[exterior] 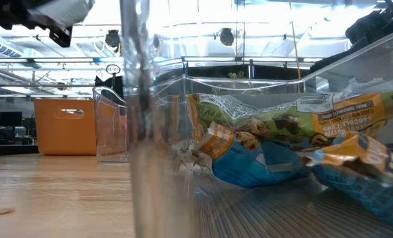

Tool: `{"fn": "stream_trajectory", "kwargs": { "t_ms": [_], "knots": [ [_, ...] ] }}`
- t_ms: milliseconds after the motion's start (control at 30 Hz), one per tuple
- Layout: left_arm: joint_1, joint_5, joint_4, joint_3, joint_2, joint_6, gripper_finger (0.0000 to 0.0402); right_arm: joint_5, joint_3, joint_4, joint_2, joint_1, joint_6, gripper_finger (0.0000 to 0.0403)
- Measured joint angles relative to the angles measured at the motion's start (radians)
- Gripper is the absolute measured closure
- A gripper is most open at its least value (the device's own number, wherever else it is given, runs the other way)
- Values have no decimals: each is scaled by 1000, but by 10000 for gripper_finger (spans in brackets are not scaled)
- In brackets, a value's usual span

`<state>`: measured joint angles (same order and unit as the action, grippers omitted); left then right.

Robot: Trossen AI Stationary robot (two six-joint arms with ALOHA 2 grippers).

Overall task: Pick and place Granola Bars by type
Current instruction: Put the purple granola bar into the top transparent bin

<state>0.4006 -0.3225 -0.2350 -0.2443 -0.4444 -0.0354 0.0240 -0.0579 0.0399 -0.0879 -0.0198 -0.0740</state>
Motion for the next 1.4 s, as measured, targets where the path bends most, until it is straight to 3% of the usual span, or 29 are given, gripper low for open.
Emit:
{"fn": "stream_trajectory", "kwargs": {
  "t_ms": [233, 400, 600, 967, 1400],
  "knots": [
    [0, -28, -230, -3, -163, 136, 395, 0, 0, 0, 0, 0, 0, 314],
    [-17, -45, -242, -61, -245, 168, 395, 0, 0, 0, 0, 0, 0, 314],
    [-63, -18, -138, -196, -337, 164, 395, 0, 0, 0, 0, 0, 0, 314],
    [-199, -13, 264, -491, -571, 84, 395, 0, 0, 0, 0, 0, 0, 314],
    [-343, 60, 332, -540, -809, 26, 395, 0, 0, 0, 0, 0, 0, 314]
  ]
}}
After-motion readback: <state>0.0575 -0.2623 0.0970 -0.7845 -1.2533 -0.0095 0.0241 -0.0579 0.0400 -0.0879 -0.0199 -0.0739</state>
